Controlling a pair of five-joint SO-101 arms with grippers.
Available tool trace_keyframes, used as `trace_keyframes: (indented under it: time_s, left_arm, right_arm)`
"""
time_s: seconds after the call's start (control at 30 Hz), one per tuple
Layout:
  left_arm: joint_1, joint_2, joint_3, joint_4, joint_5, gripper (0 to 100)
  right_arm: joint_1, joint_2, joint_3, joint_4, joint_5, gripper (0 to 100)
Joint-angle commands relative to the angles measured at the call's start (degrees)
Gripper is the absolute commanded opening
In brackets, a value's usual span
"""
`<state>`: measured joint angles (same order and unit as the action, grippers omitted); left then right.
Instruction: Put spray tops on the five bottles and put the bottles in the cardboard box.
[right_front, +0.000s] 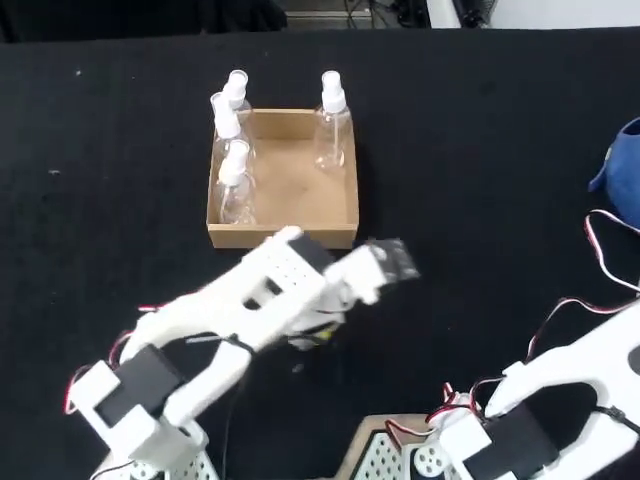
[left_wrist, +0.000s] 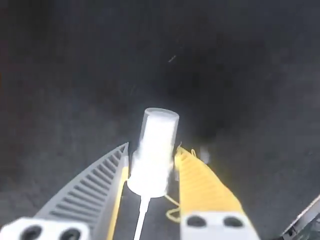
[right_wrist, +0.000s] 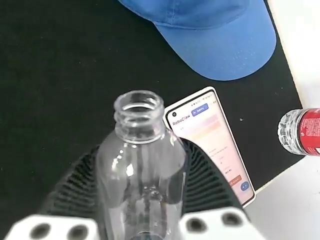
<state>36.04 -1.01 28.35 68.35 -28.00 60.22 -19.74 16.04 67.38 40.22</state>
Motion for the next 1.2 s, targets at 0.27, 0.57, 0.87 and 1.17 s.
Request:
trace_keyframes:
  time_s: [0.27, 0.57, 0.87, 1.17]
  left_arm:
    - [-2.5, -2.0, 6.9, -3.1, -6.8, 22]
    - [-2.6, -2.5, 9.0, -2.7, -14.9, 12]
    - [-3.7, -1.8, -2.2, 4.1, -6.1, 11]
    - [-7.0, -1.9, 6.3, -6.1, -0.1, 20]
  right_arm:
    - [-1.0, -1.5, -0.3, -1.1, 0.1, 1.1]
    - [-1.3, -1.4, -0.3, -1.1, 0.1, 1.1]
    - [-1.0, -1.2, -0.3, -1.1, 0.4, 1.1]
    - [-1.3, -1.5, 1.2, -1.5, 0.4, 1.1]
